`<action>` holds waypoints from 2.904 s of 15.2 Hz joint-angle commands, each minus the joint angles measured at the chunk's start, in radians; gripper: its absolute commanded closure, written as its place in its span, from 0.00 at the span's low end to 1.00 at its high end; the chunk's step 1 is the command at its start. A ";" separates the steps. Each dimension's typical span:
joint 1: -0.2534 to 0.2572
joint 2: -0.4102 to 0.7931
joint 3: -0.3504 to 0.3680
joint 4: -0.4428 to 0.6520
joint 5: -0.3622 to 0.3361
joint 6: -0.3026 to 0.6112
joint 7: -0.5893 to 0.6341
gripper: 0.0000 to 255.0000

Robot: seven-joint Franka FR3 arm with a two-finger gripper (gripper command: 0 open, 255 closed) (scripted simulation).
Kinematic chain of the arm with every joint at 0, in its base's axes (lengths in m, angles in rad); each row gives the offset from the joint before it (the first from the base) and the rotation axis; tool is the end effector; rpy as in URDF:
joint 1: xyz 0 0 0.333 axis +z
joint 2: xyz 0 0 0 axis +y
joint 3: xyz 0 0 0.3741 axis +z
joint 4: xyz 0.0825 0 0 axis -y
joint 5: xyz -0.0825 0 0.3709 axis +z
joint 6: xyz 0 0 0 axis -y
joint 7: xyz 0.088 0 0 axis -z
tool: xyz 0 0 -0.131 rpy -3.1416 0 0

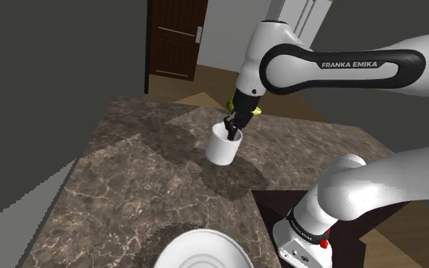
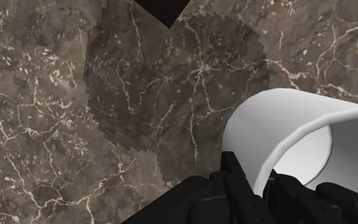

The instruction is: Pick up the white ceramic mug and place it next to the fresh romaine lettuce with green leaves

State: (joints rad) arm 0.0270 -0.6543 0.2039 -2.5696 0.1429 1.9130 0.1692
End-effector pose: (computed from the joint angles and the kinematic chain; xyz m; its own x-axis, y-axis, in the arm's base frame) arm 0.2926 0.0905 0.4962 0.9995 -0.0289 -0.0112 -0.0290 -0.9995 -0.0088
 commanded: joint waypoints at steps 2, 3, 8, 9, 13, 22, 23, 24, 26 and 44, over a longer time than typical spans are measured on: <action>-0.001 -0.009 -0.005 0.033 -0.004 -0.043 0.000 1.00; -0.002 -0.011 -0.007 0.045 -0.005 -0.057 0.001 1.00; -0.004 -0.016 -0.014 0.109 -0.011 -0.125 0.002 1.00; -0.005 -0.016 -0.015 0.122 -0.012 -0.139 0.003 1.00; -0.036 -0.024 -0.080 0.122 -0.053 -0.151 -0.071 1.00; -0.132 0.023 -0.266 0.151 -0.173 -0.137 -0.289 1.00; -0.141 0.034 -0.287 0.160 -0.185 -0.134 -0.312 1.00; -0.150 0.047 -0.307 0.170 -0.196 -0.131 -0.336 1.00; -0.168 0.076 -0.346 0.193 -0.216 -0.125 -0.384 1.00; -0.270 0.508 -0.680 0.602 -0.212 -0.091 -0.836 1.00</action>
State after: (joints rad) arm -0.2360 -0.1770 -0.4573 -2.0015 -0.0794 1.8263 -0.6354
